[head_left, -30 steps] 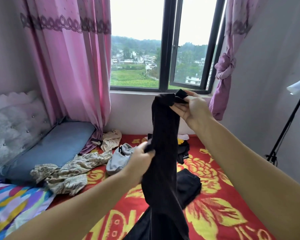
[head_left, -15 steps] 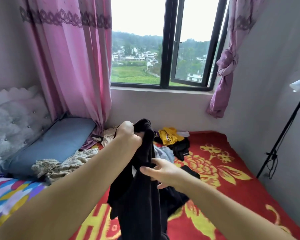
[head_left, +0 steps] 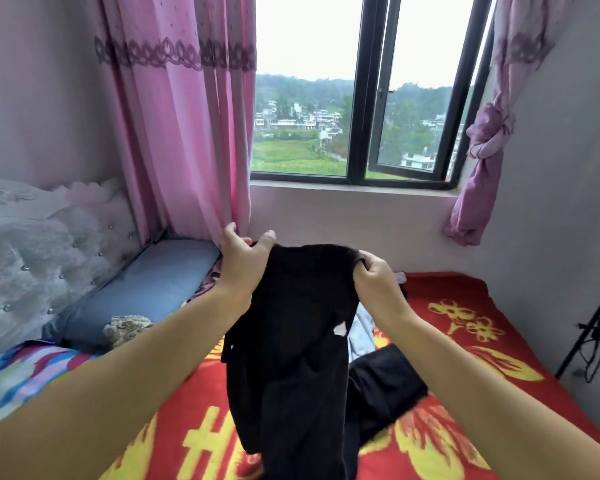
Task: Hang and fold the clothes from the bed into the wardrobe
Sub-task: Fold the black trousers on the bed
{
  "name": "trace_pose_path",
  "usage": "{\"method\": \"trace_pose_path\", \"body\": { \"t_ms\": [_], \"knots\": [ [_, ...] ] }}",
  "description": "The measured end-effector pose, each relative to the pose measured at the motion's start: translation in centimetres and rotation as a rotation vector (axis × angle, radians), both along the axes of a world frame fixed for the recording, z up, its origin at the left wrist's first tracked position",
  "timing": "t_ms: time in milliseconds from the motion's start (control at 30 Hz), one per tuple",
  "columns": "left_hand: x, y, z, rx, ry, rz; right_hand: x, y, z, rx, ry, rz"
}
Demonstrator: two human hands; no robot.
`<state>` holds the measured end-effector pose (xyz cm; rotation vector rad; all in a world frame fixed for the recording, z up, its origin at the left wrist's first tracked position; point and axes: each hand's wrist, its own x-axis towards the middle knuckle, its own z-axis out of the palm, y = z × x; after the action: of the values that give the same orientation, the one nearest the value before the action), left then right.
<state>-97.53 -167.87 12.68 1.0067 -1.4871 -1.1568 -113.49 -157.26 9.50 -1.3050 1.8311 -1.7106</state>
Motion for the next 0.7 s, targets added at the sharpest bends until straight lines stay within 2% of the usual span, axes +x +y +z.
{"method": "trace_pose_path", "body": {
  "t_ms": [33,67,100,133,167,200,267,300,433,533,633,667,700],
  "knots": [
    [0.2,0.1,-0.3,-0.307,-0.127,0.004,-0.2,0.0,0.7,-0.004,0.066,0.025],
    [0.0,0.6,-0.5,-0.555,-0.224,-0.097,-0.2,0.0,1.3,0.006,0.153,0.056],
    [-0.5,1.4,-0.5,-0.7,-0.336,-0.256,0.1,0.0,1.9,0.021,0.247,0.089],
    [-1.1,2.2,-0.6,-0.754,-0.459,-0.405,0.4,0.0,2.4,0.04,0.33,0.122],
    [-1.8,2.8,-0.7,-0.747,-0.555,-0.512,0.6,0.2,2.9,0.054,0.394,0.146],
    [-2.2,3.0,-0.9,-0.688,-0.571,-0.561,0.8,0.4,3.3,0.066,0.449,0.152],
    [-2.3,2.7,-0.8,-0.537,-0.466,-0.559,0.5,0.8,3.9,0.091,0.538,0.116],
    [-2.2,2.5,-0.7,-0.524,-0.437,-0.544,0.2,1.1,4.0,0.102,0.557,0.094],
    [-2.6,1.8,0.0,-0.651,-0.49,-0.511,-1.1,1.9,2.4,0.241,0.529,0.092],
    [-3.1,1.2,0.5,-0.69,-0.473,-0.466,-1.9,2.2,-1.3,0.538,0.566,0.133],
    [-1.9,-0.8,1.3,-0.707,-0.444,-0.343,-4.6,3.4,-4.7,0.952,0.532,0.206],
    [-1.0,-1.9,1.5,-0.672,-0.44,-0.315,-5.9,4.0,-5.1,1.054,0.537,0.165],
    [-0.1,-3.0,1.6,-0.605,-0.439,-0.307,-7.3,4.6,-5.2,1.069,0.517,0.098]
  ]
}}
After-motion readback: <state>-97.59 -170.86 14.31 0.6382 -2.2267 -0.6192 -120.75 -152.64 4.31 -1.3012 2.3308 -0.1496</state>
